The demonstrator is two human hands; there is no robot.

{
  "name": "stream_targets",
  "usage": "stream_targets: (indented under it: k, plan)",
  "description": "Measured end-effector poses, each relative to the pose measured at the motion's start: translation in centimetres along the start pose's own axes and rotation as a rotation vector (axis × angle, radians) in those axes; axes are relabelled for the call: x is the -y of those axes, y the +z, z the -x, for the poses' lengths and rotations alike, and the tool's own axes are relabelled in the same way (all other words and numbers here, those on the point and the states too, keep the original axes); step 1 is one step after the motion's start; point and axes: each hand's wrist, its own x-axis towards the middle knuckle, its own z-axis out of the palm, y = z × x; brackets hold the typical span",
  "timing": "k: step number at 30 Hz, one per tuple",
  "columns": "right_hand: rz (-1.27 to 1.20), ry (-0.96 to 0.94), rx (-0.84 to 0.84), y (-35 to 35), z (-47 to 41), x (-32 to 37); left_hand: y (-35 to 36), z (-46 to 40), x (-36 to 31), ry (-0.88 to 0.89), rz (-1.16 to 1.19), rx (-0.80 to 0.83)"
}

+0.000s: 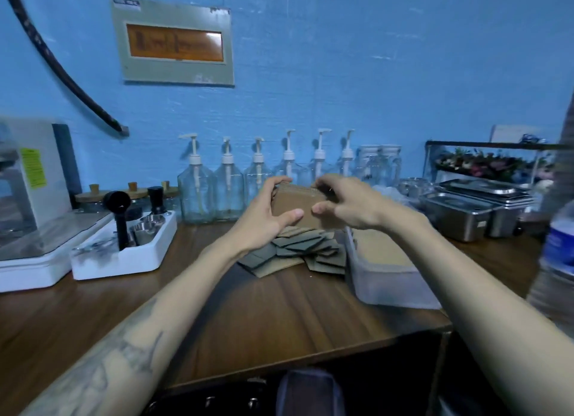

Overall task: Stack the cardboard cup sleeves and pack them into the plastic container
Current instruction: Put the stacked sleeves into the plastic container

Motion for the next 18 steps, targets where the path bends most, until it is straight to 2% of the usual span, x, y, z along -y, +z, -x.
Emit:
stream_targets:
  k: [4,9,18]
  plan:
    - [0.02,0.101,0.0,-3.2,3.9,-3.7,5.8,-2.3,-1.9,0.056,0.057,0.096]
    - [0.12,0.244,0.064,-4.1,7.3,-7.9,11.4,-2.7,-0.8,-0.056,0.113,0.233]
    - [0.195,0.303,0.29,-0.3,7.5,-12.1,12.8,-1.1,2.4,-0.26,0.238,0.303]
